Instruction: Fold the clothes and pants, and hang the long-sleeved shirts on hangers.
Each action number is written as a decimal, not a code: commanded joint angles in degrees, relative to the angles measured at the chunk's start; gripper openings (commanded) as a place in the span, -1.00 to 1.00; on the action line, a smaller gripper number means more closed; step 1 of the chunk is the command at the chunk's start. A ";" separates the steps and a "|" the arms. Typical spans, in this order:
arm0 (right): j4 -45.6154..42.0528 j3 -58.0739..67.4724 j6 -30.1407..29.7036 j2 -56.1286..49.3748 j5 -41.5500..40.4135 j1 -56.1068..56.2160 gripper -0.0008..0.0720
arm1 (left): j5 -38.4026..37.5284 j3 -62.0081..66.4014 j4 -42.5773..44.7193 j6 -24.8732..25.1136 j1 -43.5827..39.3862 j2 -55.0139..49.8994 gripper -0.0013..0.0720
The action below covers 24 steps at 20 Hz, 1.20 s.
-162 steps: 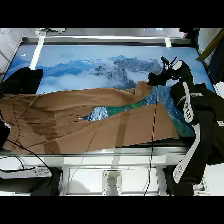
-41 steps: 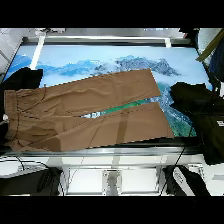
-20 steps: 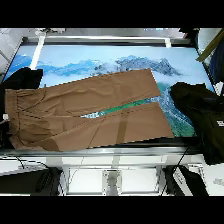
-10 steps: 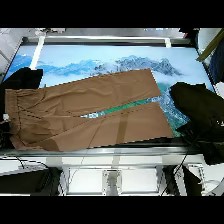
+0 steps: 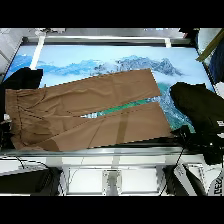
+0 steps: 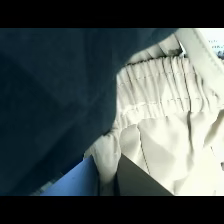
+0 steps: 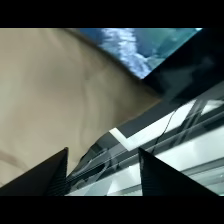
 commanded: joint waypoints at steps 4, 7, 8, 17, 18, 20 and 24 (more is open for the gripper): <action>-0.42 -3.04 -2.34 -5.27 -4.98 -0.15 0.25 | -1.95 0.04 0.04 0.00 0.00 0.39 -0.88; 0.92 -3.91 -2.54 -5.27 -8.96 -0.15 0.25 | -1.70 0.07 0.04 0.02 0.00 1.27 -0.88; 2.03 -3.91 -3.28 -5.27 -9.90 -0.15 0.25 | -1.70 0.07 0.04 0.02 0.00 1.49 -0.88; 8.85 -3.78 -10.23 -5.07 -11.26 -0.15 -0.87 | -1.99 0.76 0.04 0.00 0.00 3.82 -0.88; 10.73 -3.63 -12.76 -4.68 -9.09 -0.15 -0.96 | -2.49 1.62 0.04 0.00 0.00 4.74 -0.88; 11.58 -1.68 -14.27 -3.58 -4.61 -0.17 -0.95 | -3.34 3.98 0.04 -0.02 0.02 6.99 -0.88; 12.20 9.29 -13.94 0.98 5.03 -0.13 -0.96 | -5.77 10.45 -0.04 -4.57 -0.24 11.45 -0.88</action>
